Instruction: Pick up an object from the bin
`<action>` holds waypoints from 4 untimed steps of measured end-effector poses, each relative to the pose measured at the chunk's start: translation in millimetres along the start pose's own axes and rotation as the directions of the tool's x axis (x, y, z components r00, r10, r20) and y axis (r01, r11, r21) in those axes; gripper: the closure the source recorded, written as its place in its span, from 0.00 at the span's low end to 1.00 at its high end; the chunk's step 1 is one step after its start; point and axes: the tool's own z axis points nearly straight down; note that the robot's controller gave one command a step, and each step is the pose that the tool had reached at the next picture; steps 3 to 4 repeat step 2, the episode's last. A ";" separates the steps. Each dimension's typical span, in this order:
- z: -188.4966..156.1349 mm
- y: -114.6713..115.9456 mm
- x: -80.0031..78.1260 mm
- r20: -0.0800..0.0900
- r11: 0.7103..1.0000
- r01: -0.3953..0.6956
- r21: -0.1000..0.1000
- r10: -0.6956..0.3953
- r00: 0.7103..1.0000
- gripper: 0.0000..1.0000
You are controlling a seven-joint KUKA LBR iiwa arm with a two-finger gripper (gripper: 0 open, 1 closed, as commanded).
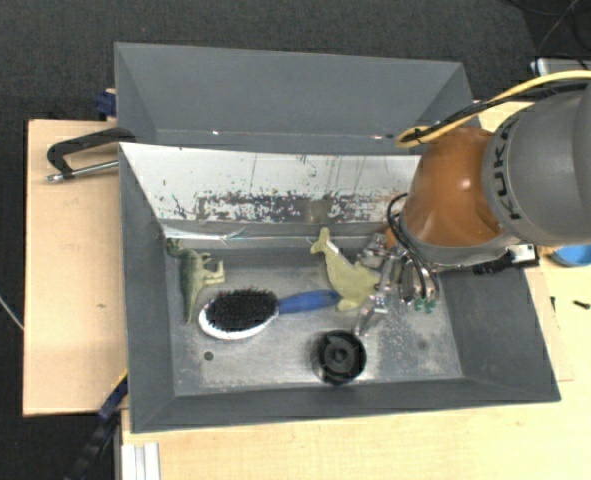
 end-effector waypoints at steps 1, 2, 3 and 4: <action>-4.4 -0.3 -3.4 0.010 1.000 0.001 0.000 -0.001 1.000 1.00; -173.7 5.6 -20.5 0.004 0.996 0.084 0.000 -0.084 0.996 1.00; -173.7 5.6 -20.5 0.004 0.996 0.084 0.000 -0.084 0.996 1.00; -173.7 5.6 -20.5 0.004 0.996 0.084 0.000 -0.084 0.996 1.00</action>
Offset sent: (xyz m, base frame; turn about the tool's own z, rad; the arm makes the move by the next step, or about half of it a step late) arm 0.0000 0.0000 0.0000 0.0000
